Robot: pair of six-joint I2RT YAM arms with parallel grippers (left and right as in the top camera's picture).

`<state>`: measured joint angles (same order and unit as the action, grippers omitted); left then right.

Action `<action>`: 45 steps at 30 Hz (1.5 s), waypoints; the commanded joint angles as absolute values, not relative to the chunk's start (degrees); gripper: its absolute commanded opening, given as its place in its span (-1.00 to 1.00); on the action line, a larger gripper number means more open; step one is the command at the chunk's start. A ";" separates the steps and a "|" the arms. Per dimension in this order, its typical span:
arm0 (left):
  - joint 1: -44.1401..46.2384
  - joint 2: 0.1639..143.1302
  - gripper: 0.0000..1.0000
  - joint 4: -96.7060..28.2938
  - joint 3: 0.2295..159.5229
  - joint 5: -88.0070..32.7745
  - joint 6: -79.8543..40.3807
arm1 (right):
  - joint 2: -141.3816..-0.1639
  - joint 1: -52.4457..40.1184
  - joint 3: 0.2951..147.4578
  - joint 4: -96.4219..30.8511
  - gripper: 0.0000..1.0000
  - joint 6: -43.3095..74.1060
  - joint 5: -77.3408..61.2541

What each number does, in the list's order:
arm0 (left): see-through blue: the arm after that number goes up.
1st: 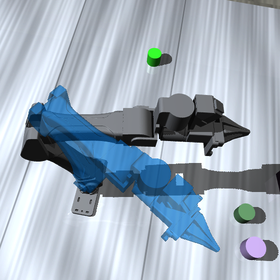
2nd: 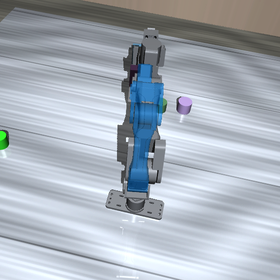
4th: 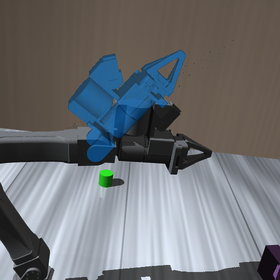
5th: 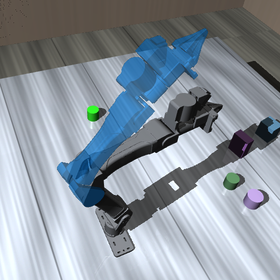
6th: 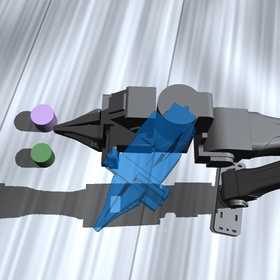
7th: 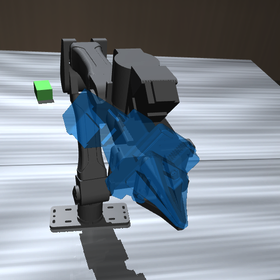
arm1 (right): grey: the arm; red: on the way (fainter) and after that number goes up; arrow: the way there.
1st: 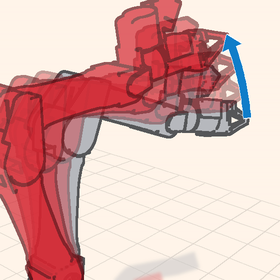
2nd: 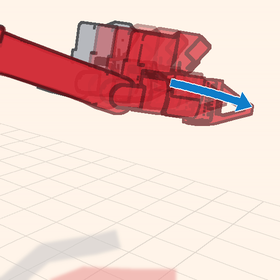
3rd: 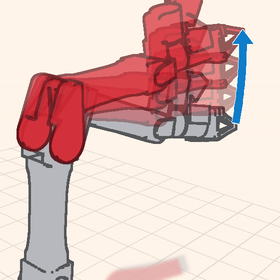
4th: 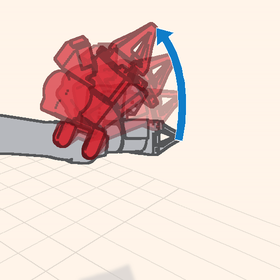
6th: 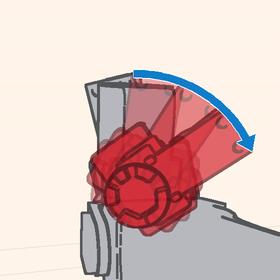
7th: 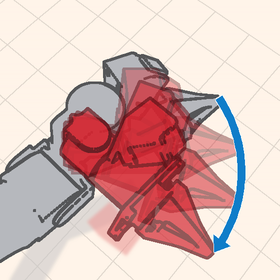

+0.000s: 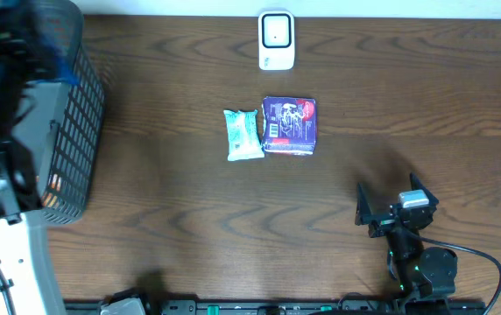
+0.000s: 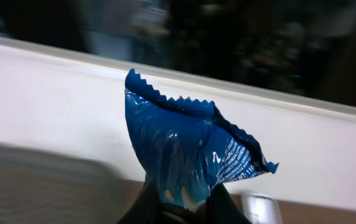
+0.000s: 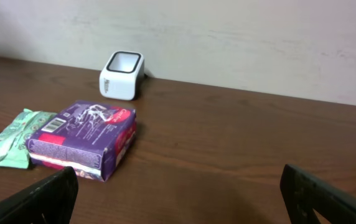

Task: Scan the item barcode
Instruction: 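Reach the left gripper into the basket and grasp the blue Oreo pack, then place the Oreo pack left of the green pack with the left gripper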

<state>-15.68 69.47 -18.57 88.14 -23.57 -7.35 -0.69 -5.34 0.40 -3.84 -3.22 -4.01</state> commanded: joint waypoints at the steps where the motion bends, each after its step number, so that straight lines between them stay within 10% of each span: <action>1: -6.96 69.54 -0.85 -17.89 88.66 -24.40 -8.80 | -0.38 -4.86 0.32 -4.08 0.98 -3.29 -3.97; 20: 17.50 99.98 -0.86 -34.96 88.66 7.03 -24.73 | -0.38 -4.86 0.32 -4.08 0.99 -3.29 -3.97; 30: 17.82 116.44 -0.85 -32.01 88.66 -0.75 -30.81 | -0.38 -4.86 0.32 -4.08 0.99 -3.29 -3.97; 33: 18.04 118.76 -0.08 -31.03 88.66 -0.67 -30.72 | -0.38 -4.86 0.32 -4.08 0.99 -3.29 -3.97; 36: 17.91 118.65 0.24 -30.35 88.95 -0.67 -28.82 | -0.38 -4.86 0.32 -4.05 0.99 -3.29 -3.97; 45: 14.24 103.35 0.44 -29.93 94.00 2.26 -17.32 | -0.38 -4.86 0.32 -4.08 0.99 -3.29 -3.97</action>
